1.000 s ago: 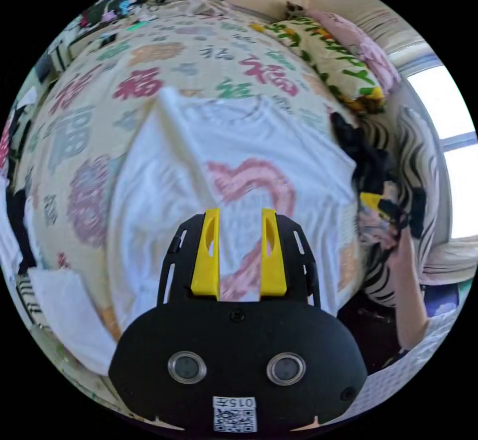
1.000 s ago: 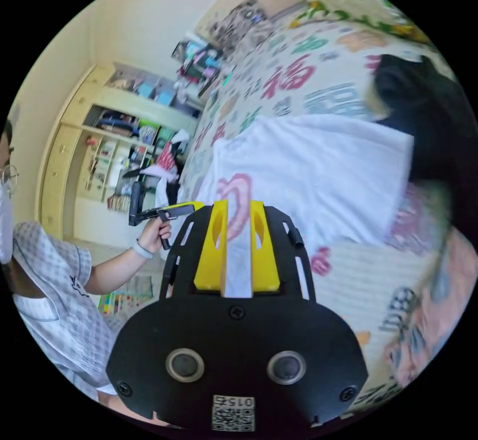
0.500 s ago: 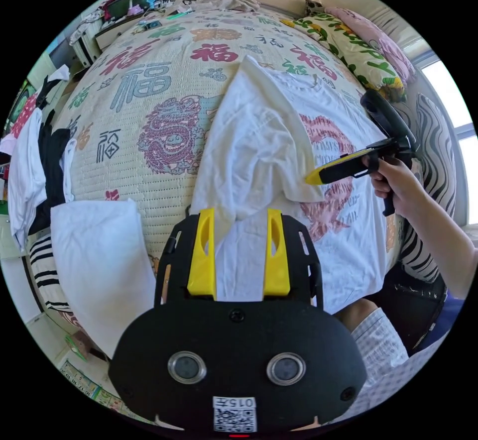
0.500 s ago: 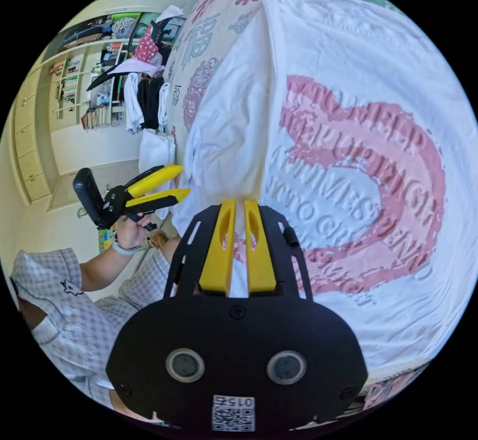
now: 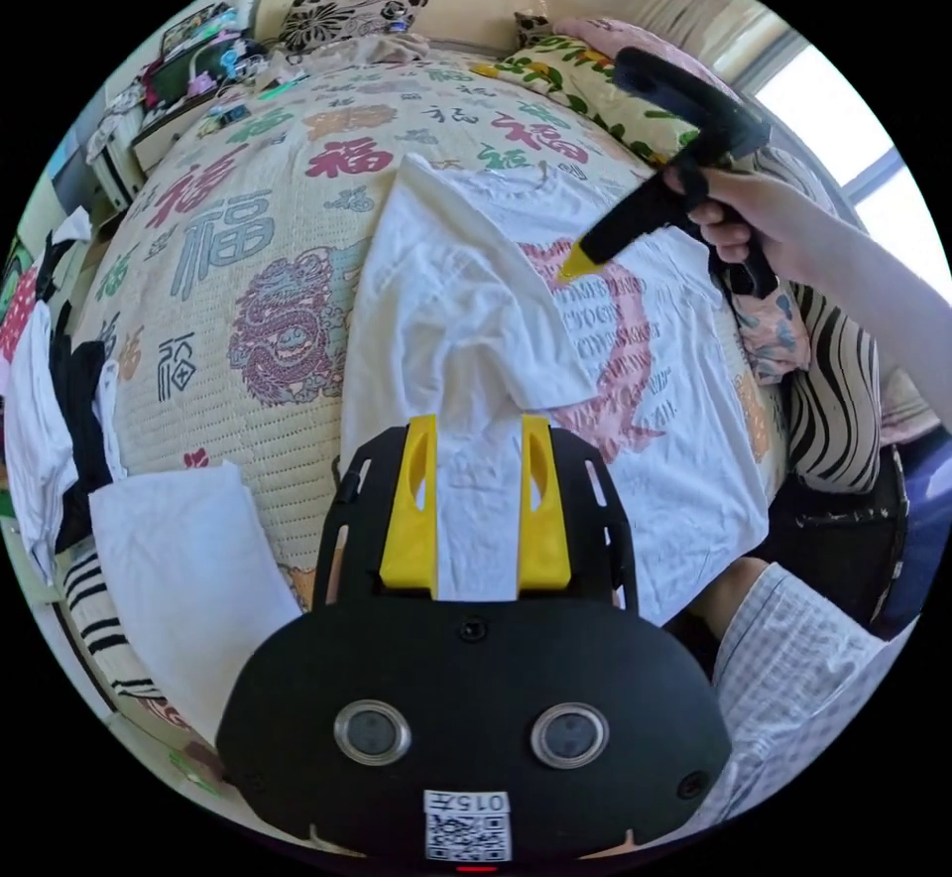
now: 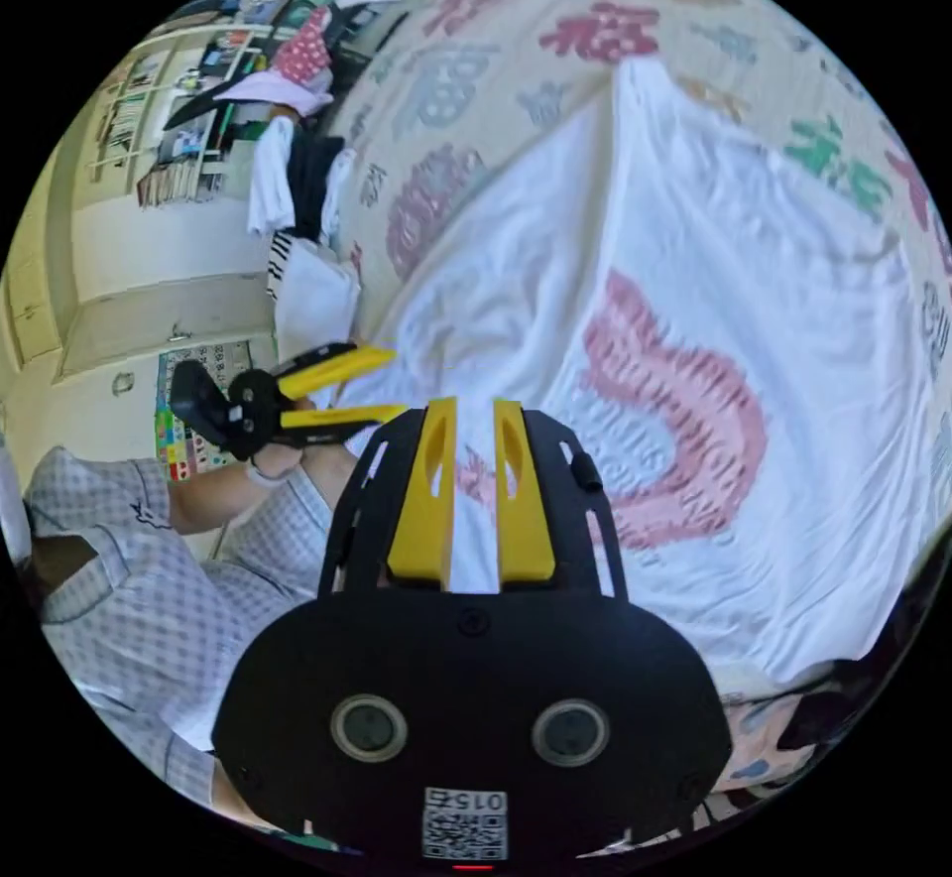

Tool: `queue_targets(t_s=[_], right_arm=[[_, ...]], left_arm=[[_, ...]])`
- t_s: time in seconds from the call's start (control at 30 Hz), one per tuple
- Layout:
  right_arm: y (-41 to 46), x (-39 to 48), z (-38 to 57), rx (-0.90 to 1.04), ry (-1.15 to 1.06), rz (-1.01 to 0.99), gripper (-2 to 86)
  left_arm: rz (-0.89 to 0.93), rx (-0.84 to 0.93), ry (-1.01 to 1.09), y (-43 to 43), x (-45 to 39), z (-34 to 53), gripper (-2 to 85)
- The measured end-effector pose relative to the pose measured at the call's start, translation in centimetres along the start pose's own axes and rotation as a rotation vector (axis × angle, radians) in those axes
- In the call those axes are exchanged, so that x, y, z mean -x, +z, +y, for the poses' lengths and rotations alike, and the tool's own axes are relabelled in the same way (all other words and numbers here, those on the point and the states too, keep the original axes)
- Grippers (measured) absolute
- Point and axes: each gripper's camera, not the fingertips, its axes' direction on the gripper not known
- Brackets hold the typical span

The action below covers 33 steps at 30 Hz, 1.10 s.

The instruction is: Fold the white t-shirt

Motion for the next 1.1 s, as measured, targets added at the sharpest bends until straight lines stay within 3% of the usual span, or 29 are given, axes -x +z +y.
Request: queue_targets(t_s=[0.3,0.47,0.83,1.0,1.1], right_arm=[[10.5,-6.9,-2.1,-0.001,0.223,-0.176,7.9],[12.4,-10.1,-5.9,-0.103,0.239,-0.337,2.2],[10.0,-12.2,-18.4,-0.277,0.054,-0.449,-0.4],[9.5,-11.5,-28.1,-0.26,-0.077,-0.409,-0.4],[9.7,-11.0,-35.3,-0.244,-0.137,-0.324,-0.4]], left_arm=[[0.072,0.06,0.113,-3.9,4.7,3.1,11.2],[0.051,0.071,0.13,-7.0,6.7,4.6,11.0],[-0.032,0.038,0.045,-14.0,11.8,7.6,6.3],[-0.099,-0.099,-0.121,-20.5,17.9,8.1,0.2],[-0.039,-0.183,-0.29,-24.6,24.7,8.6,0.1]])
